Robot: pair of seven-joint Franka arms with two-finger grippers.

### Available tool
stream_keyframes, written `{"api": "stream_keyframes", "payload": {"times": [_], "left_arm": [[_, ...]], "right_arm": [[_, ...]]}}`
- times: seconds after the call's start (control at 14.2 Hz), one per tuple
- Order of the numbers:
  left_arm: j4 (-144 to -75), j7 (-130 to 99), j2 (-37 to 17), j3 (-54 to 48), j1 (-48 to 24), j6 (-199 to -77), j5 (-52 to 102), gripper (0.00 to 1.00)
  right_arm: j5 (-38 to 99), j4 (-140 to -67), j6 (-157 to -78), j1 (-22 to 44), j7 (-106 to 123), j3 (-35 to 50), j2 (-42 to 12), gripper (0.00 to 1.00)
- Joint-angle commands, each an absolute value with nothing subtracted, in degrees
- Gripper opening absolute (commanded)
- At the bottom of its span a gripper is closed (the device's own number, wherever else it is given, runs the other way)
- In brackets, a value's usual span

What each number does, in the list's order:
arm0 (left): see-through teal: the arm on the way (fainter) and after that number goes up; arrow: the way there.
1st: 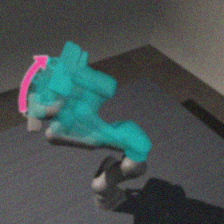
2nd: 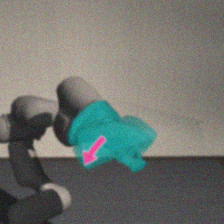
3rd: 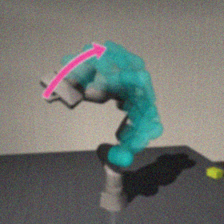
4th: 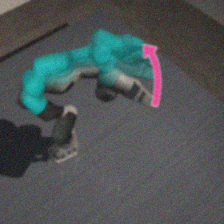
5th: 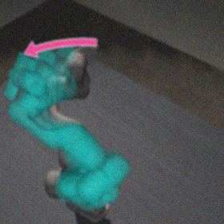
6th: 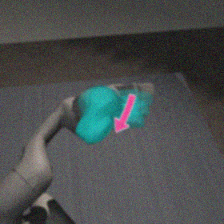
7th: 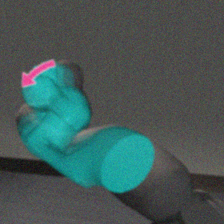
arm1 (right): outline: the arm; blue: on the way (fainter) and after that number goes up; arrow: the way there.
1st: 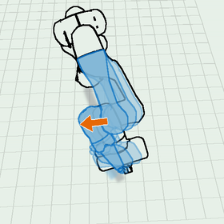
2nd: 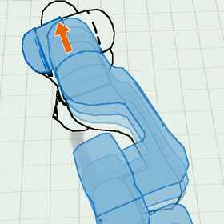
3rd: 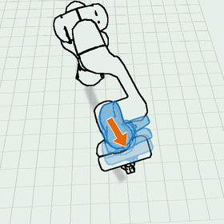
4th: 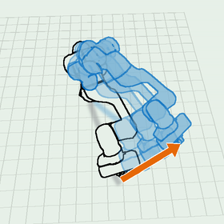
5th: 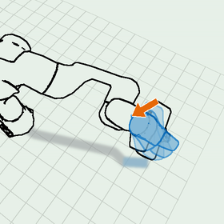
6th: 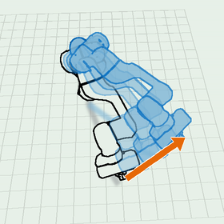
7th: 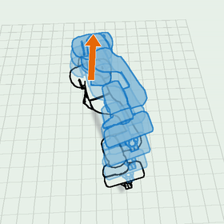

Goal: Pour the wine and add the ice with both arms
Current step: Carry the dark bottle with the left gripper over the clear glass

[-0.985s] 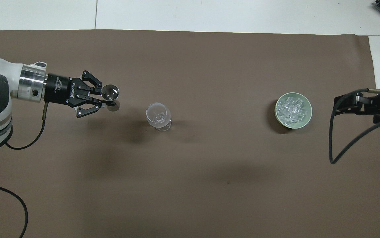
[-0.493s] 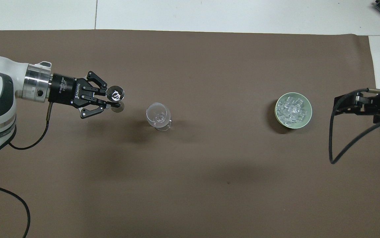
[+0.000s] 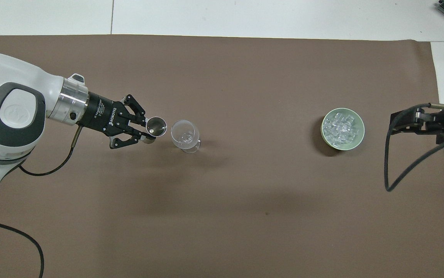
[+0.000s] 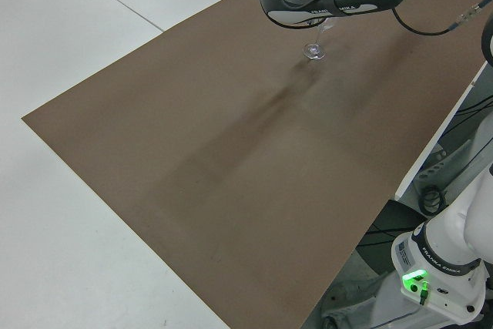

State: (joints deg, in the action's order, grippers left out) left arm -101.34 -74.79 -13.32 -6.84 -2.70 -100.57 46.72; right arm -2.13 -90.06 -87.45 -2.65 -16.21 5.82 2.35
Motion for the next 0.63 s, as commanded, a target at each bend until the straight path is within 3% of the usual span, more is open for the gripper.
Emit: {"api": "stream_keyframes", "payload": {"times": [0.0,0.56], "left_arm": [[-100.99,-78.31,-12.04,-6.15,-5.09,-102.82,44.13,0.0],[-100.11,-82.09,-12.13,-6.15,-7.73,-104.59,38.15,0.0]], "right_arm": [[-2.37,-90.18,-87.54,-3.43,-14.77,6.15,2.55,1.0],[-2.37,-90.18,-87.54,-3.43,-14.77,6.15,2.55,1.0]]}}
